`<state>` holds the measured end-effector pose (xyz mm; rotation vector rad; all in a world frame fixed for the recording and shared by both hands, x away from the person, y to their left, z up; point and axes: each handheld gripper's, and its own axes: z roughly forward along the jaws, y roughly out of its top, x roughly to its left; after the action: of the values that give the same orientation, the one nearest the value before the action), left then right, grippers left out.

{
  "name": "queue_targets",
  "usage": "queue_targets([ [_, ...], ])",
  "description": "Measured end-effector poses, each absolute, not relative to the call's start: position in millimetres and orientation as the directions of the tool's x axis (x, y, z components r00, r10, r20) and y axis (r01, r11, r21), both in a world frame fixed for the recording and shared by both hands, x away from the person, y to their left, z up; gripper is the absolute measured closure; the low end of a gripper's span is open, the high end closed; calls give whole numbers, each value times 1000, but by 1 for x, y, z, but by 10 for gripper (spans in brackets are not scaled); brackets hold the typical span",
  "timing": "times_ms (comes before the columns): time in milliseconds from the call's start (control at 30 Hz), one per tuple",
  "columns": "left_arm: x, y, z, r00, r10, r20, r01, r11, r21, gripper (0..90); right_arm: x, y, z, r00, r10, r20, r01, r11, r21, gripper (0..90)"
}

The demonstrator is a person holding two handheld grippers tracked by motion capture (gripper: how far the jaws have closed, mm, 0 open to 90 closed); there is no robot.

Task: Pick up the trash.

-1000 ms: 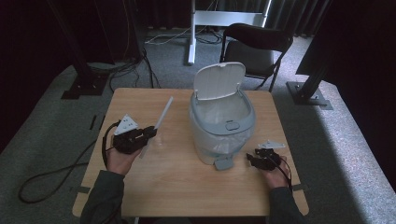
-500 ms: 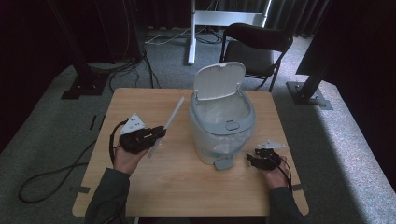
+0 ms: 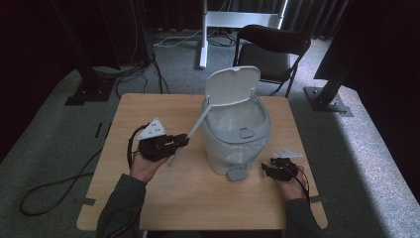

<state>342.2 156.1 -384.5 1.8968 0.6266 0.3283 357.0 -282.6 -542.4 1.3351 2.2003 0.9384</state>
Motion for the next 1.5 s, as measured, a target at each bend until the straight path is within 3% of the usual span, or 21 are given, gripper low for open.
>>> queue_targets([
  [733,352,132,-390,836,549,-27,284,-389,876,790,357,-283,-542,-466,885,7,618,320,718,498],
  [1500,354,137,-371,841,540,-29,249,-338,908,790,357,-283,-542,-467,884,6,617,322,718,498],
])
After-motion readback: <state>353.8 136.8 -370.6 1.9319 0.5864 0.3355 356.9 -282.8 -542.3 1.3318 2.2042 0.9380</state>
